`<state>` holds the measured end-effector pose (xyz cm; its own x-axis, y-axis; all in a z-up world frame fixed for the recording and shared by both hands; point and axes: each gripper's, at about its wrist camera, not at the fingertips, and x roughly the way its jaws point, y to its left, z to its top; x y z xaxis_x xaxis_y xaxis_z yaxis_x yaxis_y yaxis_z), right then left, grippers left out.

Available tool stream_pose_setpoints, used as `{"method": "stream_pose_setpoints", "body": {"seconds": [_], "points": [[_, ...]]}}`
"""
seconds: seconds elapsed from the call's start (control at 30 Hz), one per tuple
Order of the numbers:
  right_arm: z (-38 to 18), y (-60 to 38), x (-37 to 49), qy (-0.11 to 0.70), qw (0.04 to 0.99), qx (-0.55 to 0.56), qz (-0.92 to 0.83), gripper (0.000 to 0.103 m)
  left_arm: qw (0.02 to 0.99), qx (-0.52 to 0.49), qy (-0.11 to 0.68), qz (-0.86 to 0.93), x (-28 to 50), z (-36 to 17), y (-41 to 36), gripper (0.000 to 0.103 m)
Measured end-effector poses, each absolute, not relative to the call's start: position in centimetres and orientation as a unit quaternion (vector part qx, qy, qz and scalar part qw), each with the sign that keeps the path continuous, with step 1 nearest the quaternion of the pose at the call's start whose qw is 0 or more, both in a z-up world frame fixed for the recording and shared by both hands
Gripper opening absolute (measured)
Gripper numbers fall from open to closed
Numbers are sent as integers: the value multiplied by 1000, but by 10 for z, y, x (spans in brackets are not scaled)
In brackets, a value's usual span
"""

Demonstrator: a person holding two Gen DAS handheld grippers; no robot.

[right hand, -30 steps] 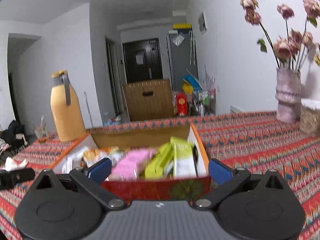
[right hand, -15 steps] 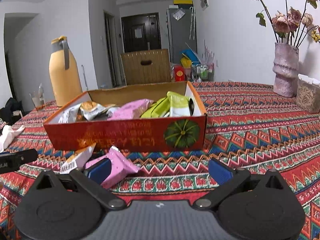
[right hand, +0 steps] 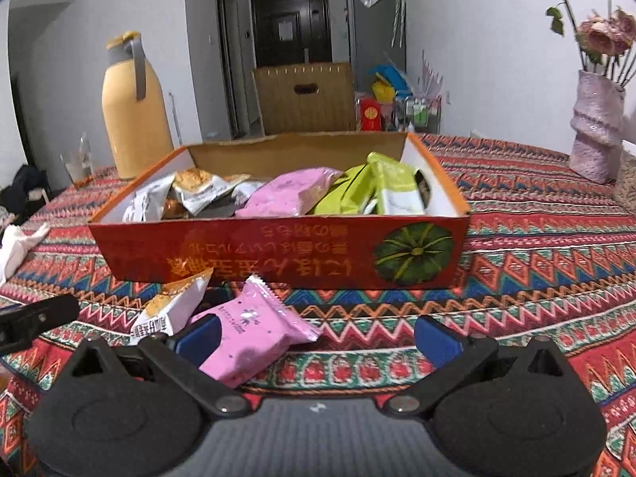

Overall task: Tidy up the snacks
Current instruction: 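Move both open tools back to the remaining packets beside the box, then grasp the pink snack packet with the right tool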

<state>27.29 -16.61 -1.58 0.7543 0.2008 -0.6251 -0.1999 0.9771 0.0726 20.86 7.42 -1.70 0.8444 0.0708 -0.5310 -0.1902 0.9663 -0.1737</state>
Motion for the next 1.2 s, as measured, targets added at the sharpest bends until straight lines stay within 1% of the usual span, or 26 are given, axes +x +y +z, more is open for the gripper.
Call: {"method": "stream_pose_setpoints", "body": {"seconds": [0.33,0.53,1.07,1.13,1.17,1.2], "points": [[-25,-126,316,376,923,-8,81,103,950,-123,277,69,210,-18,79,103],[-41,-114,316,398,912,-29,90,103,950,-121,281,68,211,-19,78,103],[-46,-157,283,370,923,-28,105,103,949,-122,283,70,211,-20,78,103],[-46,-156,282,365,924,-29,111,100,948,-123,284,70,212,-20,78,103],[-46,-156,279,363,924,-30,118,96,948,-123,285,69,212,-20,78,103],[-45,-155,277,361,923,-33,127,89,948,-123,285,69,212,-20,78,103]]}}
